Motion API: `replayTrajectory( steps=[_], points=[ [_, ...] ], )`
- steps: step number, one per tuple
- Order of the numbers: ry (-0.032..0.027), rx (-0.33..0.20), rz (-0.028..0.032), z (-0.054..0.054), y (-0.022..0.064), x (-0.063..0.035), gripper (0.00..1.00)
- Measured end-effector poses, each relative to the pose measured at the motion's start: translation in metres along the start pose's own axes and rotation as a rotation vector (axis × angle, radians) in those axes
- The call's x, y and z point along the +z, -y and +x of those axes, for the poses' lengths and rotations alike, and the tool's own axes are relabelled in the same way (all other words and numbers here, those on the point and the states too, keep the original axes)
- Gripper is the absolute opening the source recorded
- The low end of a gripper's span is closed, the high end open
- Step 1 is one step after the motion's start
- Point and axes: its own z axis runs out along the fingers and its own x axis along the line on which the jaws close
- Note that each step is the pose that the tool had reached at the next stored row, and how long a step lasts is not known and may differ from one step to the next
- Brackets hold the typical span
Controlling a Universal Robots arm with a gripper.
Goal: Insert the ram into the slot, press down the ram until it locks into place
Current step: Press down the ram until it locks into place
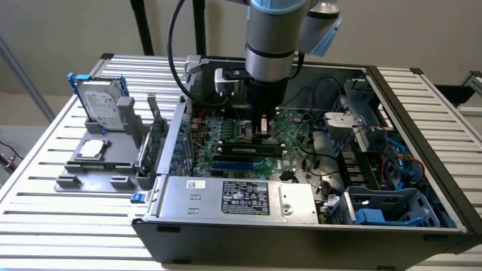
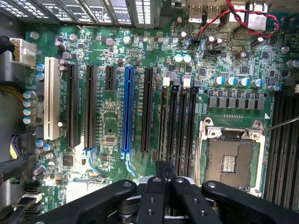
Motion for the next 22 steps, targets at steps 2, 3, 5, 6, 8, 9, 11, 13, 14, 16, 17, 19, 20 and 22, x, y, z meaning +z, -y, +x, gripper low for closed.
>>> replayTrajectory(
  steps=[2, 3, 5, 6, 8, 9, 11, 13, 14, 16, 17, 19, 20, 22],
  points=[
    [0.0002, 0.000, -0.0015, -0.001, 0.0001, 0.0016, 0.11],
    [0.0001, 0.000, -0.0027, -0.001, 0.0001, 0.0025, 0.11],
    [-0.0001, 0.000, -0.0052, -0.002, 0.0001, 0.0043, 0.11],
    [0.0001, 0.000, -0.0065, -0.003, 0.0001, 0.0053, 0.11],
    [0.0003, 0.000, -0.0083, -0.003, 0.0002, 0.0070, 0.11],
    [0.0002, 0.000, -0.0089, -0.003, 0.0001, 0.0077, 0.11],
    [0.0002, 0.000, -0.0099, -0.003, 0.0001, 0.0087, 0.11],
    [0.0002, 0.000, -0.0103, -0.003, 0.0002, 0.0103, 0.11],
    [-0.0003, 0.000, -0.0108, -0.003, 0.0001, 0.0114, 0.11],
    [-0.0006, 0.000, -0.0116, -0.003, 0.0002, 0.0143, 0.11],
    [-0.0012, 0.001, -0.0123, -0.003, 0.0001, 0.0159, 0.11],
    [-0.0014, 0.001, -0.0138, -0.003, 0.0002, 0.0177, 0.11],
    [-0.0013, 0.001, -0.0153, -0.003, 0.0002, 0.0172, 0.11],
    [0.0023, 0.002, -0.0177, -0.004, 0.0007, 0.0113, 0.11]
  ],
)
